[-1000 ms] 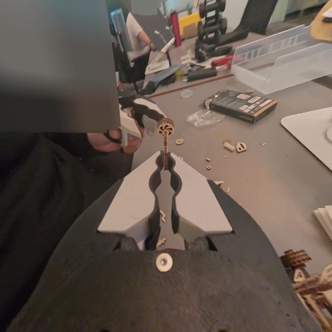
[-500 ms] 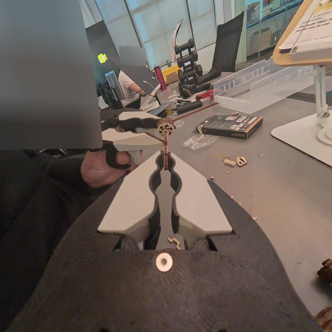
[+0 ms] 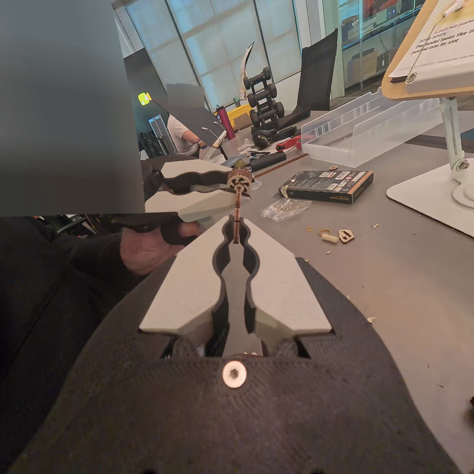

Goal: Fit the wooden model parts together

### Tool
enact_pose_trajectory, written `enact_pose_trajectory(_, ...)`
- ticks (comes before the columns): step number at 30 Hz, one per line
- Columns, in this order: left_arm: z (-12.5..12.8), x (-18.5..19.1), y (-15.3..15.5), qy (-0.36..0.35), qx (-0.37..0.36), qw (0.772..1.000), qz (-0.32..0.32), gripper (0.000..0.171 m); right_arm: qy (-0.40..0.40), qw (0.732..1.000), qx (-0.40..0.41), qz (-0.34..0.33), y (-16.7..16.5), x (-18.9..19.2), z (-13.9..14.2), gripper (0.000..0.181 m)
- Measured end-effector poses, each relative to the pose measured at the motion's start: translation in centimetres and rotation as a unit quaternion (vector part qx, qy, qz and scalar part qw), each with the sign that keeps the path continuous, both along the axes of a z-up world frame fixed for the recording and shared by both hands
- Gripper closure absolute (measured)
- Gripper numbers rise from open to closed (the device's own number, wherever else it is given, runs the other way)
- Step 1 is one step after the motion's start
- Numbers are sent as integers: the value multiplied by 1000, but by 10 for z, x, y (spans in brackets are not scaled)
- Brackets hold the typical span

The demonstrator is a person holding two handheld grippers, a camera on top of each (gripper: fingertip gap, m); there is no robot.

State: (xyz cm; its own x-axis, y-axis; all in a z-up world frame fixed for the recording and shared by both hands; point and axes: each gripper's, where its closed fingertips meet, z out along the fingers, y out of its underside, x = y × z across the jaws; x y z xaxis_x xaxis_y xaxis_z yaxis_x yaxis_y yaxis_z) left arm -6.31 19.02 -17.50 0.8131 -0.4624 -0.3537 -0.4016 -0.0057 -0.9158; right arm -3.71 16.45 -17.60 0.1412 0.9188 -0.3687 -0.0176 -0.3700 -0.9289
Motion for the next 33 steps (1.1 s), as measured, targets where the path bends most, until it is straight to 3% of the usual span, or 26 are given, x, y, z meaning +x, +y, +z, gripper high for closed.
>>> enact_pose_trajectory(9,-8,-3,2,40,-3,999,16,158,-9,1000,0,-2,1,-1,-4,180)
enact_pose_trajectory(13,-4,-3,0,36,-8,999,-15,157,-10,1000,2,-1,2,-1,-4,181)
enact_pose_trajectory(19,-4,-4,-1,53,-12,998,-11,154,-22,1000,11,-9,3,-3,-4,181)
enact_pose_trajectory(28,-9,-4,2,205,12,979,4,147,-52,998,30,-12,3,-1,-5,180)
enact_pose_trajectory(33,-14,-4,-2,214,-9,976,-32,148,-68,997,33,-2,5,2,-7,181)
